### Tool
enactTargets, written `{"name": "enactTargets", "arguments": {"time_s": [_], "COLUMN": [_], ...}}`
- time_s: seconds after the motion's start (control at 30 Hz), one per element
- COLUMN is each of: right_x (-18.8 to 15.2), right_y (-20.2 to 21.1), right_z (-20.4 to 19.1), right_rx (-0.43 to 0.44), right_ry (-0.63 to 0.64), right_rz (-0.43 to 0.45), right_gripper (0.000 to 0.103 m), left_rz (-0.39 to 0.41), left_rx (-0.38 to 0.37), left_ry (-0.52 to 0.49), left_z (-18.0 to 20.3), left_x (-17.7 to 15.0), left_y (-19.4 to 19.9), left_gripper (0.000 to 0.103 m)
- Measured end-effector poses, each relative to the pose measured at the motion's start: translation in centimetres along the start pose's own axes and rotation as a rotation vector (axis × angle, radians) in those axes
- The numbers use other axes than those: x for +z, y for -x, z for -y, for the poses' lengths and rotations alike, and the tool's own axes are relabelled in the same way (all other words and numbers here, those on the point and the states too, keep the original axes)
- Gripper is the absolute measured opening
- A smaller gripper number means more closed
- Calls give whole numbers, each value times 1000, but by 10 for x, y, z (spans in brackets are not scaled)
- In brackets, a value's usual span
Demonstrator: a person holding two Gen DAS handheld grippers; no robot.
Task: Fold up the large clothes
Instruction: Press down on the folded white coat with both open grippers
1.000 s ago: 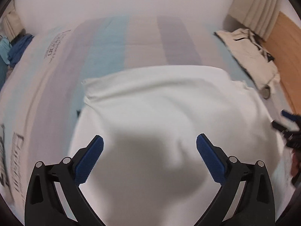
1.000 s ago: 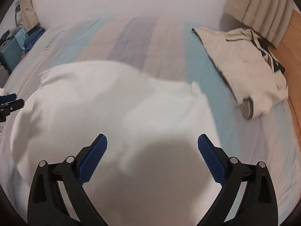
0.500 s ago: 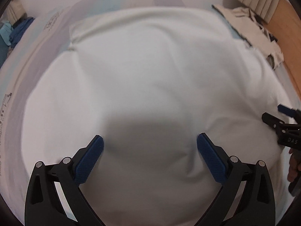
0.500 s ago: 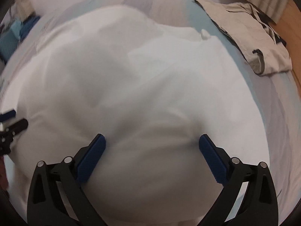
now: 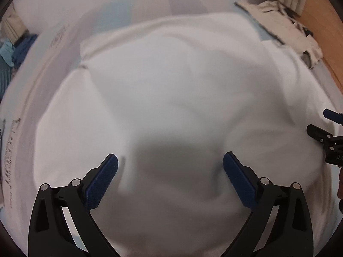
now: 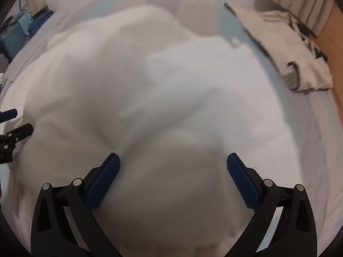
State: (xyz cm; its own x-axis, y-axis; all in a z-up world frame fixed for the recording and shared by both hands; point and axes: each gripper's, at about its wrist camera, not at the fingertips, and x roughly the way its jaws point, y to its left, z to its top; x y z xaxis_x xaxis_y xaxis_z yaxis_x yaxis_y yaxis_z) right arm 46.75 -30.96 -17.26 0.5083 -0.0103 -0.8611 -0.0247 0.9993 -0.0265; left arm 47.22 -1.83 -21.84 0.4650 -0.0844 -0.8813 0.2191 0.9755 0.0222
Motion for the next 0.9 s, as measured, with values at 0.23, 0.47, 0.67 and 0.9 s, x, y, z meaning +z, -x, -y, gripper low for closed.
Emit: {"name": "enactTargets", "arguments": {"time_s": [0.23, 0.47, 0.67, 0.9], "right_x": [-29, -53, -63, -66], "right_y": [16, -4, -20, -29], "right_z": [21, 25, 23, 25], "right_rx": [-66, -84, -72, -53], "right_ry": [-3, 67, 74, 76], "right_rz": [-20, -54, -85, -92], "right_gripper": [95, 95, 95, 95], "left_rz": [62, 5, -25, -30], "left_rx": [-93, -104, -97, -80], "left_ry": [-25, -58, -90, -110], "left_z": [22, 46, 47, 50], "left_x": [-5, -25, -40, -45], "left_y": [27, -8, -25, -34], "left_gripper": [96, 98, 98, 99]}}
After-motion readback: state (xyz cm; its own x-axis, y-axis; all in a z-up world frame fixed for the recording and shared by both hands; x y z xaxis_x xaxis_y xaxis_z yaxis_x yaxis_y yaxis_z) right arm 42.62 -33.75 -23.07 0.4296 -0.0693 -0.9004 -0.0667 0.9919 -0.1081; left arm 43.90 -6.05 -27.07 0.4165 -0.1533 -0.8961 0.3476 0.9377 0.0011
